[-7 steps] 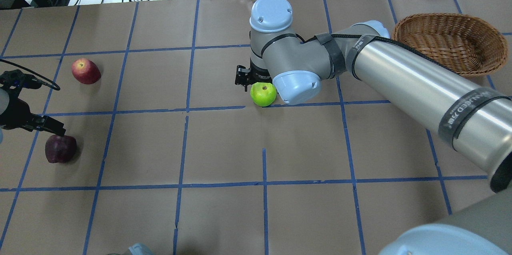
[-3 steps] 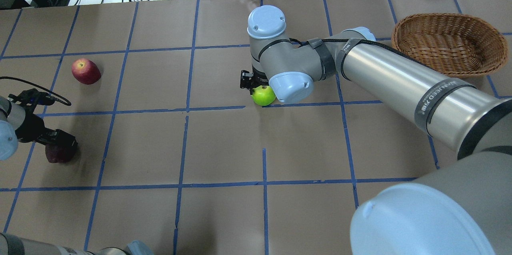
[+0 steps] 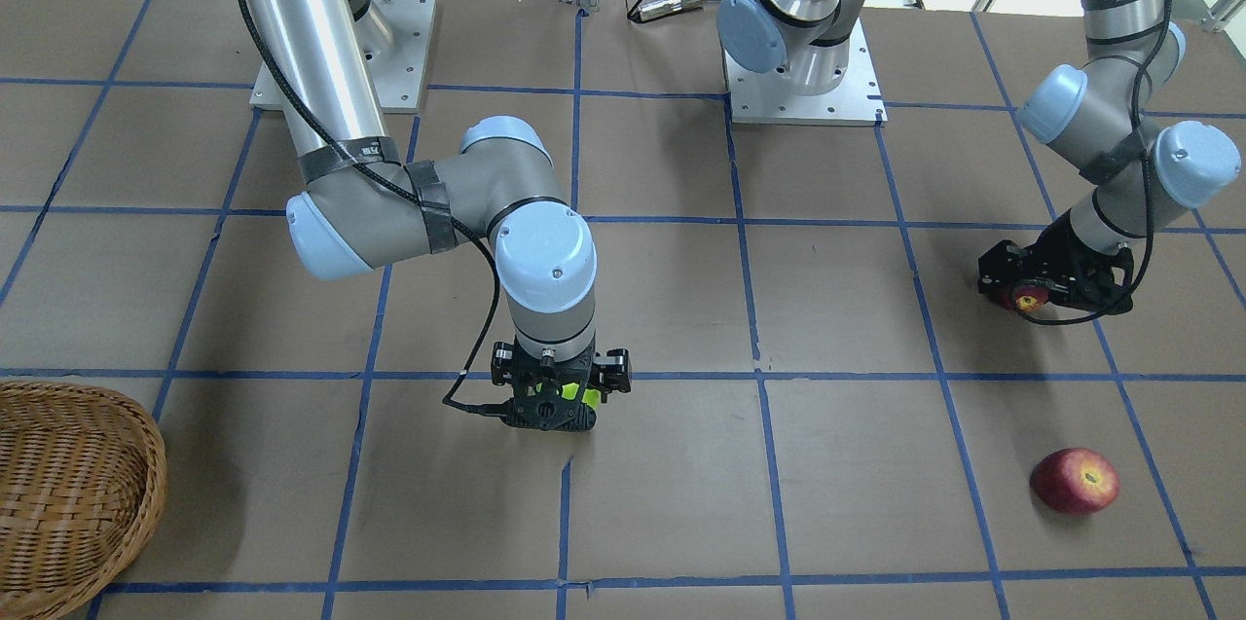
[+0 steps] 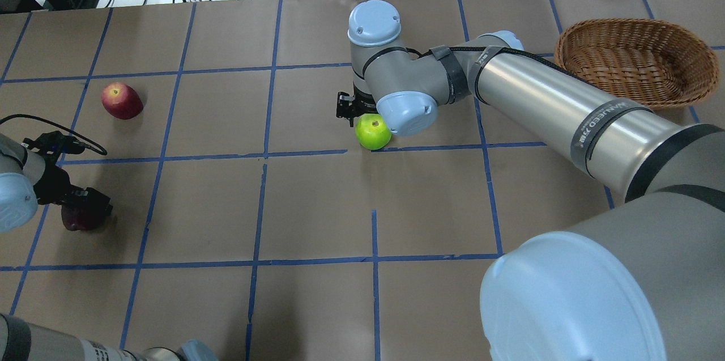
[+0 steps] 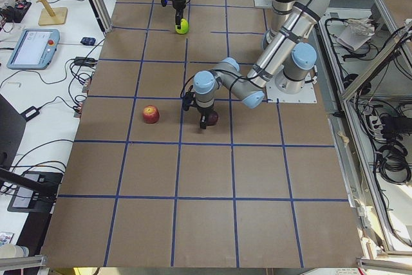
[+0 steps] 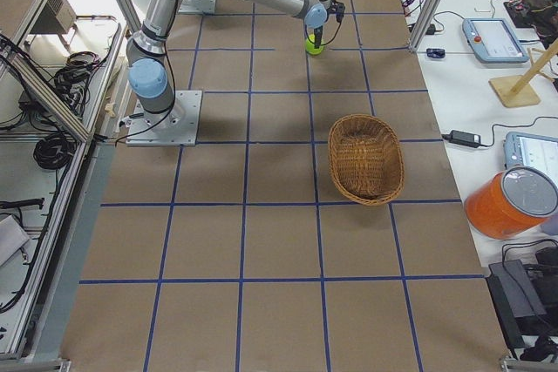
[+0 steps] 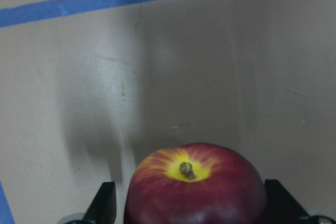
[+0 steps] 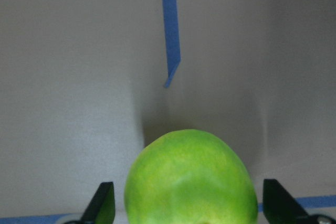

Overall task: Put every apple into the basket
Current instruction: 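Carry the green apple to the basket while left lifts dark red apple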

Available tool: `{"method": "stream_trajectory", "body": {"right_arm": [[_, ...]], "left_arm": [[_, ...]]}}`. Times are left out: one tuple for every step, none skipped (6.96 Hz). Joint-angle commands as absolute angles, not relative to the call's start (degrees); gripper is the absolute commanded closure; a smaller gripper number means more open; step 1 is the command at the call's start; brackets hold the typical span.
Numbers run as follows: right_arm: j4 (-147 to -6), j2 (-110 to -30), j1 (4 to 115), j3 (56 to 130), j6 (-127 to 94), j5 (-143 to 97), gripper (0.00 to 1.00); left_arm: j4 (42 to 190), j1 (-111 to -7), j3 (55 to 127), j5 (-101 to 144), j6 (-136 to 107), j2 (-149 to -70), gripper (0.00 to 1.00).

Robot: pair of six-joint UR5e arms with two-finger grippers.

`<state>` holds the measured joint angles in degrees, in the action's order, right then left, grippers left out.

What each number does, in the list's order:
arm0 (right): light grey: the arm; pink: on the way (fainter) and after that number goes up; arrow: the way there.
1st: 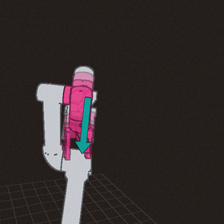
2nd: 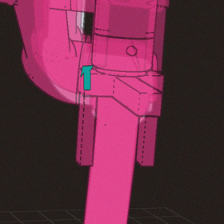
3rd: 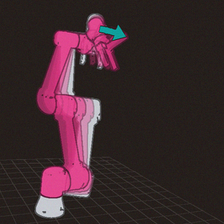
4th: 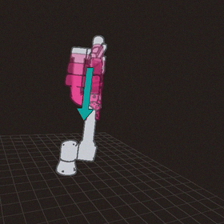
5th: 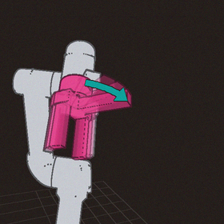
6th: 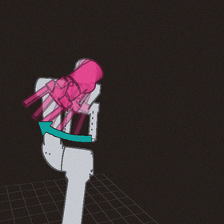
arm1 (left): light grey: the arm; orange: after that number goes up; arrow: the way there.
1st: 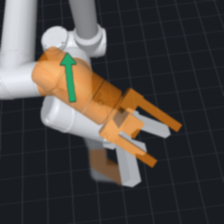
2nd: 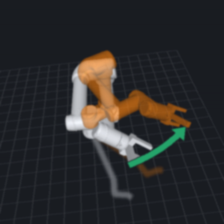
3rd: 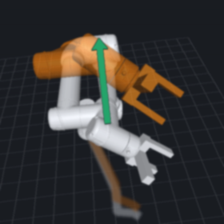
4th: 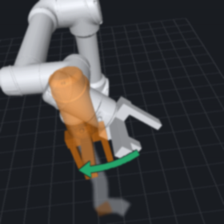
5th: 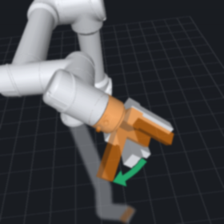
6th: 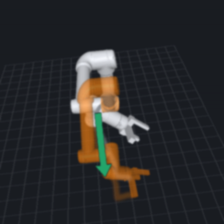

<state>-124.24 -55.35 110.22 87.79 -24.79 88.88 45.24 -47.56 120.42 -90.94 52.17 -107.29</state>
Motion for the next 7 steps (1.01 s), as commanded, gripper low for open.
{"method": "stream_trajectory", "body": {"right_arm": [[-123.8,-55.1,110.2,89.1,-24.5,88.9,0.0],[-123.6,-55.5,109.5,88.2,-24.7,88.4,0.47],[-123.4,-55.6,108.4,88.2,-24.7,88.5,0.96],[-121.4,-57.4,106.0,88.0,-24.9,88.5,1.0],[-115.6,-61.7,101.6,86.4,-24.6,88.6,1.0],[-105.7,-65.5,95.3,82.1,-22.4,88.9,1.0],[-97.5,-66.3,88.8,76.6,-16.3,89.8,1.0]], "left_arm": [[46.2,-48.8,120.0,-90.7,50.2,-106.4,0.81],[47.1,-53.0,119.2,-90.0,44.7,-105.0,0.81],[51.5,-59.3,117.4,-90.0,35.5,-103.0,0.81],[56.2,-65.2,116.3,-89.9,24.7,-100.7,0.81],[56.7,-71.6,116.7,-89.7,13.6,-99.2,0.81],[56.3,-80.0,116.4,-89.0,0.0,-99.7,0.81],[52.9,-89.0,115.6,-87.8,-19.8,-101.5,0.81]]}}
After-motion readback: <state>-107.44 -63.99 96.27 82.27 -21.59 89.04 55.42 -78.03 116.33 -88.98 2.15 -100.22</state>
